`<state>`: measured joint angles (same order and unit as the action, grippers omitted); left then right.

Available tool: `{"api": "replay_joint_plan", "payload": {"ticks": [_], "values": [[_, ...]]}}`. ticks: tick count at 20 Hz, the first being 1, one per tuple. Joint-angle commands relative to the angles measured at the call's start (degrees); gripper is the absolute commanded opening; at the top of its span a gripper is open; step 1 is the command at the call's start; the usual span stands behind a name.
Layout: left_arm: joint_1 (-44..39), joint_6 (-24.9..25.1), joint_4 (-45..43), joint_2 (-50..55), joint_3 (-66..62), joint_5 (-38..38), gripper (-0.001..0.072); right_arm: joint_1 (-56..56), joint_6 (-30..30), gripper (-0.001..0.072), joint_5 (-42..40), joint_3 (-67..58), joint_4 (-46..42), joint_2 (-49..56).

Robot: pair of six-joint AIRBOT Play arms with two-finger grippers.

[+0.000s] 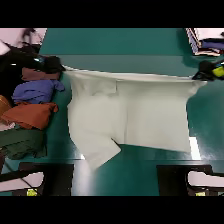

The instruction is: Fold the shirts.

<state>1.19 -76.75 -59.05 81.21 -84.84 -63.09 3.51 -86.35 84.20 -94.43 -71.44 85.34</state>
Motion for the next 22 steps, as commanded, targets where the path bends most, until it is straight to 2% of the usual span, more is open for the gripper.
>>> {"api": "replay_joint_plan", "payload": {"ticks": [1,5,7,10,15,18,19,20,21,22], "values": [[-1.55,0.63,0.28,10.71,-4.13,8.2,0.0021,-2.34,0.59,0.0011,-8.61,-3.91,0.76,9.31],[-1.55,0.72,0.28,13.92,-10.38,10.01,0.0022,-3.19,2.49,0.0011,-8.52,-11.87,0.68,13.77],[-1.14,0.7,-0.17,13.9,-11.06,6.62,0.0022,-3.19,3.04,0.0011,-6.6,-11.93,0.39,13.49],[-1.2,0.7,-2.16,13.97,-9.2,-1.2,0.0021,-4.04,2.99,0.0011,-4.5,-5.4,-5.38,10.47],[-1.68,0.72,-1.77,13.97,0.55,-2.12,0.0022,-5.33,2.73,0.0013,-9.31,10.29,-6.19,5.16],[-1.68,0.42,-1.86,13.97,4.79,-2.71,0.0024,-5.11,0.72,0.0014,-10.05,14.23,-6.16,4.57],[-1.68,0.07,-1.84,13.97,5.01,-3.1,0.0127,-4.85,0.39,0.0043,-9.81,14.47,-6.14,4.55],[-1.68,-0.15,-1.77,13.94,4.94,-3.5,0.0374,-4.85,0.39,0.0241,-9.44,14.4,-6.12,4.55],[-1.53,-1.36,-1.79,13.84,4.72,-4.22,0.0424,-4.85,0.39,0.0377,-8.9,14.43,-6.14,4.24],[-1.25,-1.4,-2.14,13.09,4.72,-5.09,0.0427,-4.85,0.42,0.0379,-8.07,14.47,-6.16,3.54]]}}
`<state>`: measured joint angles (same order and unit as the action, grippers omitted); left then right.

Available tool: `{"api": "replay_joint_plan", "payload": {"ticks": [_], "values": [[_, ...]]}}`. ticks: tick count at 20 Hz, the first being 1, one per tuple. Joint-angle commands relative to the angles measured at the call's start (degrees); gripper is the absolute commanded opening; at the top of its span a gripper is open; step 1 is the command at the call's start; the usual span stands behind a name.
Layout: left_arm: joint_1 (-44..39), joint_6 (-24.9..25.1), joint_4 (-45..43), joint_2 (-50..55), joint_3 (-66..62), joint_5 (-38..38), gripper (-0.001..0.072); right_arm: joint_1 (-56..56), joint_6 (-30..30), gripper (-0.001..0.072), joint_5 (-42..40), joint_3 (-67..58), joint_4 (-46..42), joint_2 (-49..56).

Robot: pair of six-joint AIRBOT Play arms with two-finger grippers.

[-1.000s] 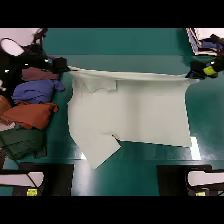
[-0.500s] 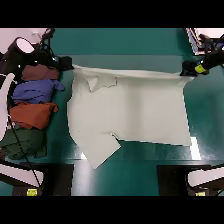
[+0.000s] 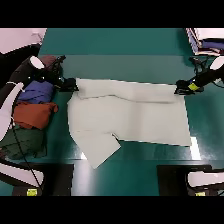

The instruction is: Fold the shirts.

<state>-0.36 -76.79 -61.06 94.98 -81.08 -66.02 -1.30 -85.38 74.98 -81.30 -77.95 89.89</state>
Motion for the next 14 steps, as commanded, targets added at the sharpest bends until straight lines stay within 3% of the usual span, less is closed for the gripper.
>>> {"api": "replay_joint_plan", "payload": {"ticks": [1,4,7,14], "values": [[0.72,-1.33,-0.63,-1.81,1.03,-3.02,0.0426,-0.02,-0.48,0.0379,2.12,1.36,0.15,-2.14],[2.34,-1.44,-5.49,-8.59,4.81,-7.78,0.0427,1.38,0.15,0.0379,4.44,3.54,0.42,-8.61],[2.99,-2.71,-6.67,-19.19,19.02,-9.6,0.0427,2.34,0.22,0.0379,5.7,9.66,0.5,-16.11],[2.95,-6.91,-0.52,-37.88,49.35,-6.64,0.0427,2.34,0.2,0.0379,4.04,19.5,0.48,-26.12]]}}
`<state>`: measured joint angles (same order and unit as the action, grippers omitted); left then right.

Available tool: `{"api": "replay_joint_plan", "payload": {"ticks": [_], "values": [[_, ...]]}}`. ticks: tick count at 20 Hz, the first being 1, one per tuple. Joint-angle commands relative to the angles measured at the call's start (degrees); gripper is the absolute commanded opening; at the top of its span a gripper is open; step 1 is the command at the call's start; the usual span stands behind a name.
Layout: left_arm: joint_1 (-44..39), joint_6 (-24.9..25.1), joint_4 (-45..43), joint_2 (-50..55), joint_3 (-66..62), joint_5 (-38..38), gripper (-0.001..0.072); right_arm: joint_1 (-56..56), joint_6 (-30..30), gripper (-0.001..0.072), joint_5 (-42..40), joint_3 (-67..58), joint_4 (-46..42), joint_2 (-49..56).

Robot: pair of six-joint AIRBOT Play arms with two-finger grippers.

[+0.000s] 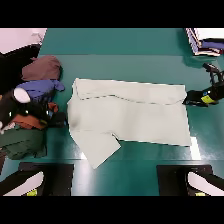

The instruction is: Fold the shirts.

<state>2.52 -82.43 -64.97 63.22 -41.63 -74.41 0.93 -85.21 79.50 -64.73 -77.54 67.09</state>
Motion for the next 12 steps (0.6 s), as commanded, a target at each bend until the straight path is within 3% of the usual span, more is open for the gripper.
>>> {"api": "replay_joint_plan", "payload": {"ticks": [1,6,10,11,12], "values": [[0.07,-1.14,4.92,-6.4,11.61,2.19,0.0427,0.11,0.0,0.0379,-0.44,3.17,0.07,-3.72],[0.07,3.8,15.1,-6.4,17.44,6.95,0.0427,0.11,0.0,0.0379,-0.63,3.21,3.08,-4.26],[-1.64,4.85,16.7,-6.38,19.3,10.6,0.0425,-0.5,-0.02,0.0379,-0.68,3.21,3.04,-4.26],[-2.82,4.83,17.44,-6.38,19.3,12.13,0.0397,-0.5,-0.02,0.0379,-0.68,3.21,3.19,-4.26],[-4.02,4.87,18.23,-6.38,19.28,13.51,0.0168,-0.5,-0.02,0.0379,-0.26,3.23,3.61,-4.26]]}}
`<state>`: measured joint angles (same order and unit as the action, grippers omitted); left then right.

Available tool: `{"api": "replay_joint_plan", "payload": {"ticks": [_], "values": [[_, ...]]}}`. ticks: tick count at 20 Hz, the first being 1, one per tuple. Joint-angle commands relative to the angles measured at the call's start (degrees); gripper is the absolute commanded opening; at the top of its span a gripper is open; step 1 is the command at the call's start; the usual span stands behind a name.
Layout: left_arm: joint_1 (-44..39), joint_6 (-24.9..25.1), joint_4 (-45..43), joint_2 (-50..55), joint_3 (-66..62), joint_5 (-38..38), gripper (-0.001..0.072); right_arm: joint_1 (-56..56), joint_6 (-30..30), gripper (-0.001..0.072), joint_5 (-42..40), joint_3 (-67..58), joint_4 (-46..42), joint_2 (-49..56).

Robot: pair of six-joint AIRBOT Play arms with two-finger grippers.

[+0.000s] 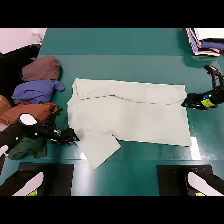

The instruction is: Fold the shirts.

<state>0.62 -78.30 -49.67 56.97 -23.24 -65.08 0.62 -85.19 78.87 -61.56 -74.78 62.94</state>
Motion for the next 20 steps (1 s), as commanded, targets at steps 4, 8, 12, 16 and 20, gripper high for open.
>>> {"api": "replay_joint_plan", "payload": {"ticks": [4,8,12,16,20], "values": [[-3.56,0.74,1.81,-0.15,-1.66,3.45,0.0021,4.48,-0.02,0.0379,5.81,2.05,0.98,-0.61],[-3.56,0.74,-2.32,-0.15,-6.73,0.59,0.002,14.82,-0.09,0.0527,8.66,14.91,-7.56,-4.81],[-3.56,0.79,-2.29,-0.15,-9.07,0.59,0.0021,25.29,-0.07,0.0518,6.62,26.29,-7.21,-5.31],[-3.56,0.74,-2.4,-0.15,-9.14,1.2,0.0021,27.3,0.2,0.0444,1.27,29.9,-3.13,-5.31],[-3.56,0.76,-2.47,-0.15,-9.14,1.55,0.0021,22.95,0.2,0.0363,-2.27,29.88,0.22,-3.26]]}}
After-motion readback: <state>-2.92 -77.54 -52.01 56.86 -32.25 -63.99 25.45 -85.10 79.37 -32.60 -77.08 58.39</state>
